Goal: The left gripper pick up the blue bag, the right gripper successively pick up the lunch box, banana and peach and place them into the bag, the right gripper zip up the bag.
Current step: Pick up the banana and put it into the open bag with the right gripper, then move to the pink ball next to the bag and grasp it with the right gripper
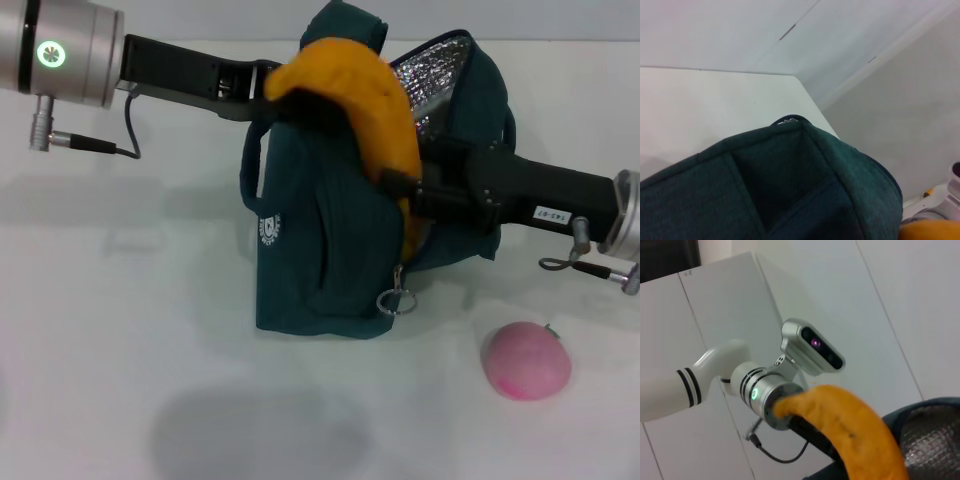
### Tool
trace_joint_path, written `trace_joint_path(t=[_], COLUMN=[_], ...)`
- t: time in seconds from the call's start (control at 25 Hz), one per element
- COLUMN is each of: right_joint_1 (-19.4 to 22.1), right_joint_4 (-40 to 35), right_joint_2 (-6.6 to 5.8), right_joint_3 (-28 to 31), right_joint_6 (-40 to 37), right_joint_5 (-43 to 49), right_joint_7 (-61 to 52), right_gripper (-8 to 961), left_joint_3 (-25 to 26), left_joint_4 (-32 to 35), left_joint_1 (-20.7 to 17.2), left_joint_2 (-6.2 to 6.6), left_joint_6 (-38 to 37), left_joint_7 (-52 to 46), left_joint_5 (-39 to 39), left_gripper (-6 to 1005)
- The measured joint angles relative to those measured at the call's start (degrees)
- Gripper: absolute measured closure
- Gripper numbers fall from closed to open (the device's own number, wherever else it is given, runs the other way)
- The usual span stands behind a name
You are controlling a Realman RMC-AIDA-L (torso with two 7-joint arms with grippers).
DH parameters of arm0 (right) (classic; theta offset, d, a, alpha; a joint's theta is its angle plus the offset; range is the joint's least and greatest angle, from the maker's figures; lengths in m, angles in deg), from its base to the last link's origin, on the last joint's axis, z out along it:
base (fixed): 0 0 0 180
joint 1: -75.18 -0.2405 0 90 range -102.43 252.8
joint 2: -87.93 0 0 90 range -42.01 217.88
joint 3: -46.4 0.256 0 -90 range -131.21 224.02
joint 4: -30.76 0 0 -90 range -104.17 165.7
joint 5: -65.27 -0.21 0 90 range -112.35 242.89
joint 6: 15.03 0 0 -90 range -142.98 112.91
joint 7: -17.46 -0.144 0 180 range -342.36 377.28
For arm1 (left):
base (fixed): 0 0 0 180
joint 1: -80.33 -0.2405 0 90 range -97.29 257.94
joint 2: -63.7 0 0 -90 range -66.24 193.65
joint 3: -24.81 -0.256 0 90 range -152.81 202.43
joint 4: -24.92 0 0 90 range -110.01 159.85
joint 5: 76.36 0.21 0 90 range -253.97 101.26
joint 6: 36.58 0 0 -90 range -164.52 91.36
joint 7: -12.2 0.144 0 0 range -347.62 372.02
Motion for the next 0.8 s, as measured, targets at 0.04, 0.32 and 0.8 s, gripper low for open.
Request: trace_joint_path(t=[0.04, 0.32, 0.8], right_joint_1=[0.35, 0.67, 1.44], right_joint_4=[-0.52, -1.10, -2.19], right_joint_2=[-0.01, -0.25, -0.50], right_joint_3=[0.06, 0.07, -0.98], right_joint_6=[-0.02, -0.55, -1.05], right_joint_5=[0.00, -0.73, -2.75], right_joint_7=[-0.33, -1.43, -1.87], right_gripper=[334, 304, 309], left_joint_3=[0.01, 0.11, 0.21], left_joint_4=[0.00, 0.00, 0.00], left_joint_1=[-0.07, -0.23, 0.07], left_joint_2=[0.00, 0.00, 0.06], left_joint_6=[0.00, 0.00, -0.07], left_joint_7=[-0.03, -0.13, -0.60], left_joint_5=[0.00, 0.00, -0.13], left_gripper=[955, 955, 955])
